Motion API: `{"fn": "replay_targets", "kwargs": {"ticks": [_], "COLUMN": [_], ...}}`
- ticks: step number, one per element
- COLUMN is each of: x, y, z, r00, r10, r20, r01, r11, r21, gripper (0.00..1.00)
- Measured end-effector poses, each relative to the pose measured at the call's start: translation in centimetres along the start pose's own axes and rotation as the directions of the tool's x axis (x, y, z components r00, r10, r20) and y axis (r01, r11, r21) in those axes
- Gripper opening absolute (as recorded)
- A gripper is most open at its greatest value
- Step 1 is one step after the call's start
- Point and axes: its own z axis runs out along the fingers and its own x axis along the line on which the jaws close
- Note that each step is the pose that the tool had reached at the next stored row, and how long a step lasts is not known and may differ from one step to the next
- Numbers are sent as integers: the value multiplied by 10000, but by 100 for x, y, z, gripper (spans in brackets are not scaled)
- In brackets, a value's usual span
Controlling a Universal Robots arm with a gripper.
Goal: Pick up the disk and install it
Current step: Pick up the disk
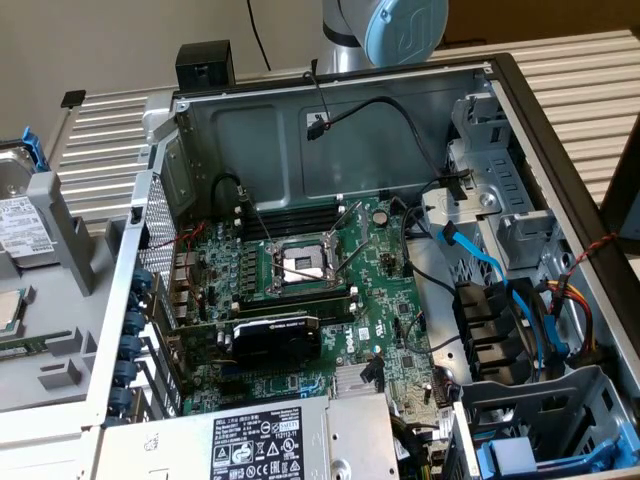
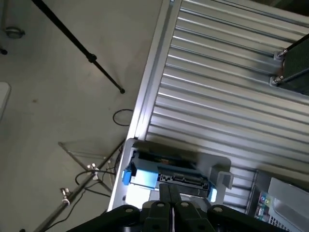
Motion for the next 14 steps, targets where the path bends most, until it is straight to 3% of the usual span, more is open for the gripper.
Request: {"fn": "replay_targets", "kwargs": {"ticks": [6,10,14], "x": [0,0,0], "y": [0,0,0], "z": [0,0,1], "r00": [9941,9836,9678], "r10": [-1080,-1803,-2516], "r20": [-5,-6,-5], "r01": [1080,1803,2516], "r11": [9941,9836,9678], "r21": [-42,-70,-98], "gripper": [11,11,11]}}
